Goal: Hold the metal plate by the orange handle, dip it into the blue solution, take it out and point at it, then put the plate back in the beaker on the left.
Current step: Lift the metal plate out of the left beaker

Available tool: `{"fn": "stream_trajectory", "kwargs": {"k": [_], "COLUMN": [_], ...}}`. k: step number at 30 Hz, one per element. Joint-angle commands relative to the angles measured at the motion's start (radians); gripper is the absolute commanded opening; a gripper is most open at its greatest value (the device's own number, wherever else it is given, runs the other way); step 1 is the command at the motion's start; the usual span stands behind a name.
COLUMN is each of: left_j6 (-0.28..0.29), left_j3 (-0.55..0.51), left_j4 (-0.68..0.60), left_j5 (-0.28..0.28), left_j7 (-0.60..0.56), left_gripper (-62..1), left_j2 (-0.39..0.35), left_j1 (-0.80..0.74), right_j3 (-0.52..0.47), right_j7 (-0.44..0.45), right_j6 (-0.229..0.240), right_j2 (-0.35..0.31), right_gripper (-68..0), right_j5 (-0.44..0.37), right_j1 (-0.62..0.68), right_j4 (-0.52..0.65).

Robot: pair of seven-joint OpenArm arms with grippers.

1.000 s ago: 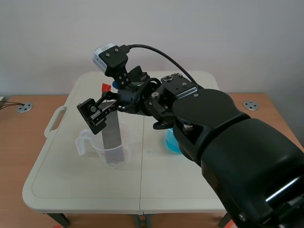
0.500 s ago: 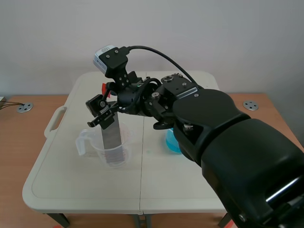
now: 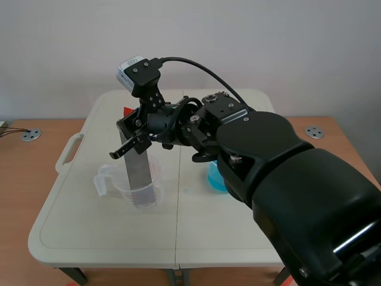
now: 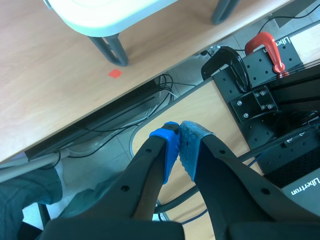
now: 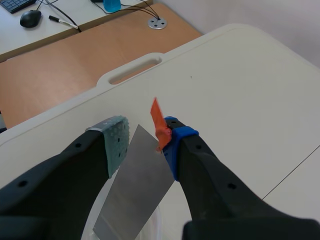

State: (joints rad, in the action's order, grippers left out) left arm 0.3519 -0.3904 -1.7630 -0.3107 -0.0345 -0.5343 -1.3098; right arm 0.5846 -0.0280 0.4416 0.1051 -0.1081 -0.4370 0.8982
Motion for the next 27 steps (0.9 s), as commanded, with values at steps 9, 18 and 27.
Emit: {"fn": "stream_trajectory", "kwargs": {"k": [9,18,27], "left_j6": [0.003,0.003,0.003], "left_j3": [0.003,0.003,0.003], "left_j4": [-0.012,-0.012,-0.011], "left_j5": [-0.006,-0.006,-0.006], "left_j7": [-0.013,-0.013,-0.013], "left_gripper": [-59.4,-59.4,-59.4], "left_j2": [0.007,0.007,0.007], "left_j1": [0.000,0.000,0.000], "right_j3": [0.000,-0.001,-0.002], "right_j7": [0.030,0.142,0.215], "right_j6": [0.001,0.133,0.136], "right_j2": [0.001,-0.053,-0.110], "right_gripper": [-66.3,-66.2,-66.2], "right_j5": [-0.007,-0.008,0.029], "right_j1": [-0.031,-0.005,0.086], "right_j4": [0.010,0.043,0.177]}}
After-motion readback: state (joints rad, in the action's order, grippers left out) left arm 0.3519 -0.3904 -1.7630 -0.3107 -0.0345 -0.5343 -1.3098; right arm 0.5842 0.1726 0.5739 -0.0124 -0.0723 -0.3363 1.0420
